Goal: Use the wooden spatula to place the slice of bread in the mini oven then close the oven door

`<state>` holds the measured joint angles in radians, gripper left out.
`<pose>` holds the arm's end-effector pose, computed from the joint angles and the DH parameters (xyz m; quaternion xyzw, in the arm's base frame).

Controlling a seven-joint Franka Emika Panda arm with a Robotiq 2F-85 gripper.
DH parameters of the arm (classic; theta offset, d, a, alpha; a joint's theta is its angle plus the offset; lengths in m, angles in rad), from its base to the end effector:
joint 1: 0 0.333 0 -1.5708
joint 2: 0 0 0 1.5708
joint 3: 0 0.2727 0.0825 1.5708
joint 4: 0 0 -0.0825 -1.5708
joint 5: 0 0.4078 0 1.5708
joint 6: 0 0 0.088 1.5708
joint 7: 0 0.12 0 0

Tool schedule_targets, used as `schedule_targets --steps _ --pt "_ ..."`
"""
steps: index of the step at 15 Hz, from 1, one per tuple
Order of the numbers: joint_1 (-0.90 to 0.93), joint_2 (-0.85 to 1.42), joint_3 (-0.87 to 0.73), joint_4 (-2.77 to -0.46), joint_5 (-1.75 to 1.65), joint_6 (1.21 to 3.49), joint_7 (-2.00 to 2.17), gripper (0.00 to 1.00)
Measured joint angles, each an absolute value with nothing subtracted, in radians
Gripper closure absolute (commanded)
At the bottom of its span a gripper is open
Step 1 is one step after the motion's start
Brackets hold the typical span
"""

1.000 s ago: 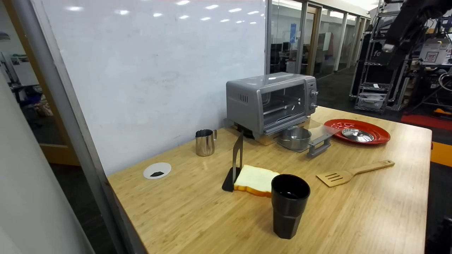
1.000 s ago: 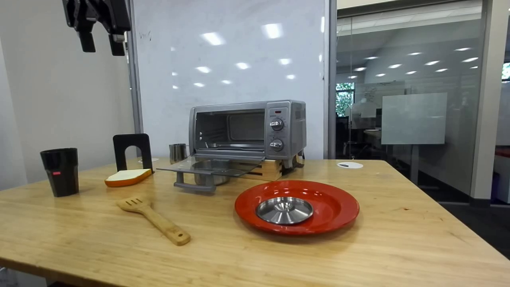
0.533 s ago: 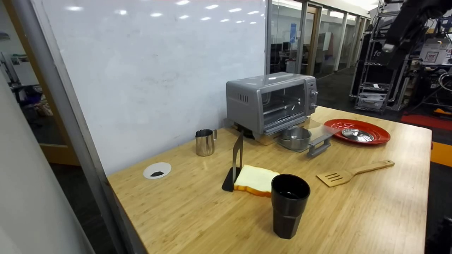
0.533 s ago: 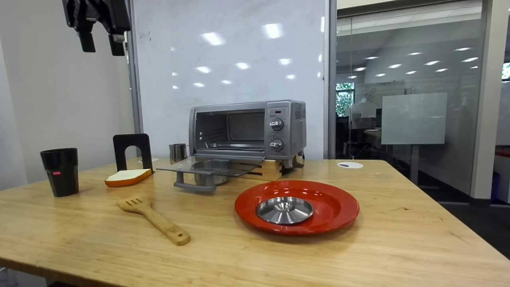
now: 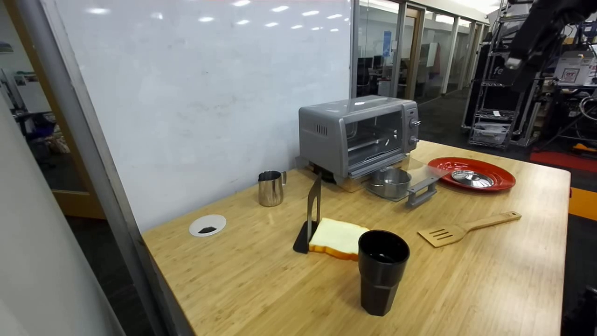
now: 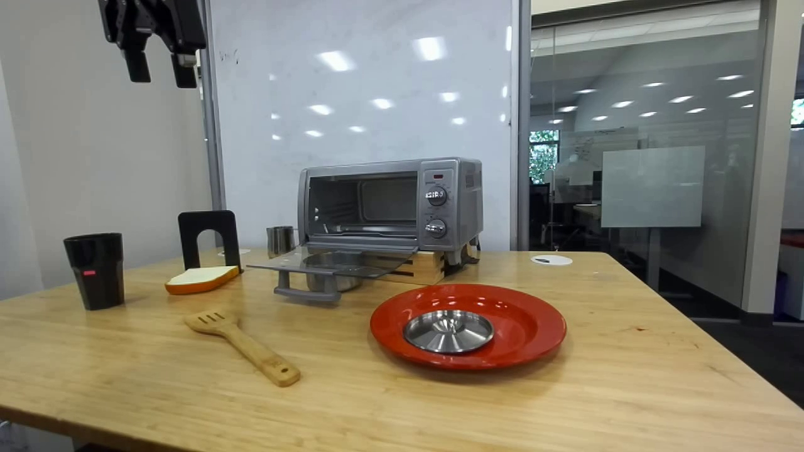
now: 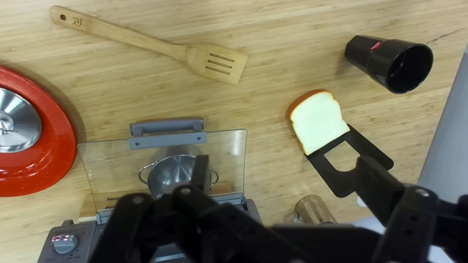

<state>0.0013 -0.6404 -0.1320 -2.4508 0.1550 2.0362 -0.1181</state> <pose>0.4299 -0.0468 0.4864 -0.9874 0.0246 -0.1208 0.0987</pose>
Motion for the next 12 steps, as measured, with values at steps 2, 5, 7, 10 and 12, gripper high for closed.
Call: schedule_targets --steps 2,5,7,10,12 --pt "-0.005 -0.638 -0.134 -2.452 0.15 2.036 -0.117 0.0" --pt "-0.015 -0.63 -0.16 -2.457 0.139 2.036 -0.141 0.0" --pt "-0.017 -0.61 -0.201 -2.457 0.131 2.036 -0.209 0.0" --pt "-0.017 -0.532 -0.281 -2.443 0.117 2.017 -0.37 0.0" --pt "-0.017 -0.447 -0.325 -2.418 0.091 2.004 -0.481 0.0"
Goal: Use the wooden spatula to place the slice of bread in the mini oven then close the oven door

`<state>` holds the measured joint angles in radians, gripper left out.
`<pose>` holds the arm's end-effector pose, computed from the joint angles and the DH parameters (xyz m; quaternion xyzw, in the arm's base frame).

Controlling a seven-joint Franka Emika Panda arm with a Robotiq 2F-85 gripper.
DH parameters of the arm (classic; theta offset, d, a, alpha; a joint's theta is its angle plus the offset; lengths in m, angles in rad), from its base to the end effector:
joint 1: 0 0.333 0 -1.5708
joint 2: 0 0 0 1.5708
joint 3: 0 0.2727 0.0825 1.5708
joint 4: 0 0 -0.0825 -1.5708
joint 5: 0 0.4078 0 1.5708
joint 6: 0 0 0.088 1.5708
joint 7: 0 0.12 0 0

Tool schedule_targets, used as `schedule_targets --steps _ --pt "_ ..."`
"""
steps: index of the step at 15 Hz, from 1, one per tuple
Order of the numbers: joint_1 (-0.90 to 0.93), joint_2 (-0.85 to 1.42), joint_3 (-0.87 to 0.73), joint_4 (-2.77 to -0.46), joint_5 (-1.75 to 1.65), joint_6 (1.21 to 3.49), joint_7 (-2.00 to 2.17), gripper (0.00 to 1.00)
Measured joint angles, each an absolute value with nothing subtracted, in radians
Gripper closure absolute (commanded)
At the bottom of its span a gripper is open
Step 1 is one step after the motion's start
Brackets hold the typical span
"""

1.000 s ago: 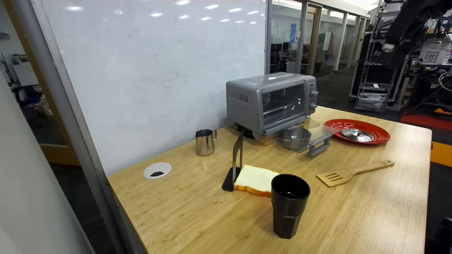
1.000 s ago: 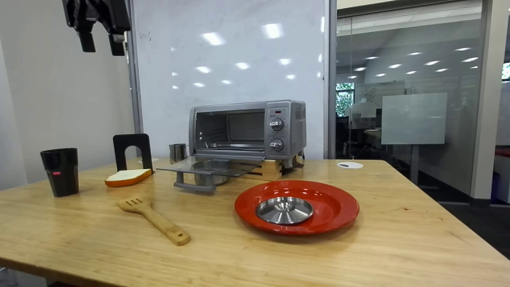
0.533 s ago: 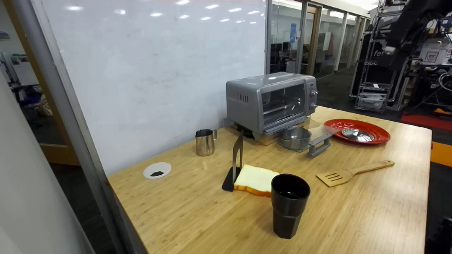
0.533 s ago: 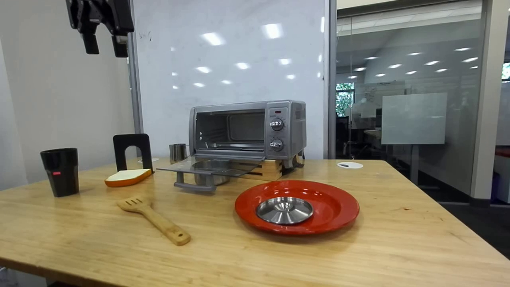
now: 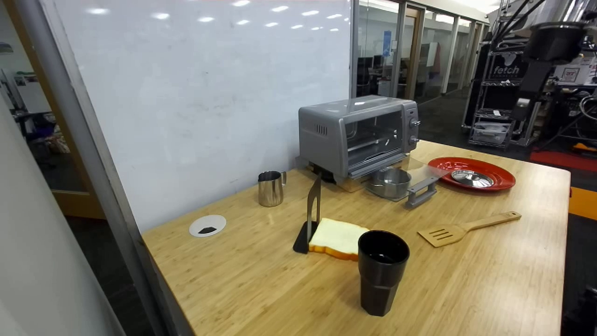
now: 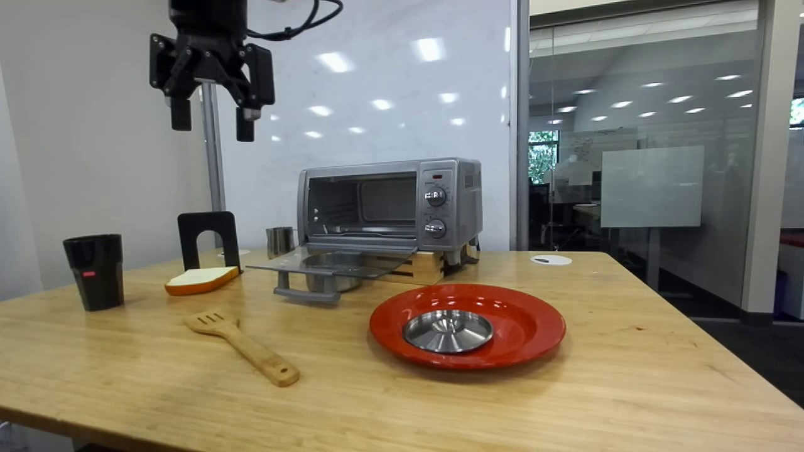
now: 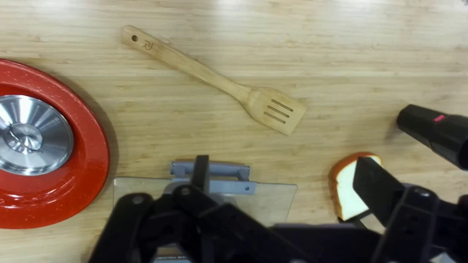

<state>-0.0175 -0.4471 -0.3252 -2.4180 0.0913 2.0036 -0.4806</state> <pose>0.4345 -0.1441 0.4057 -0.9918 -0.0642 -0.0471 0.1002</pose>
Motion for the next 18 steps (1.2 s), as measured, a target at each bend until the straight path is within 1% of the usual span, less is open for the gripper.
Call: schedule_targets --steps 4,7,11,18 --pt "-0.02 -0.278 -0.34 -2.367 -0.01 2.008 -0.615 0.0" --pt "-0.025 -0.212 -0.315 -2.363 -0.12 2.016 -0.666 0.0" --pt "-0.032 -0.193 -0.276 -2.381 -0.248 2.059 -0.708 0.0" --pt "-0.035 -0.193 -0.264 -2.386 -0.26 2.068 -0.713 0.0"
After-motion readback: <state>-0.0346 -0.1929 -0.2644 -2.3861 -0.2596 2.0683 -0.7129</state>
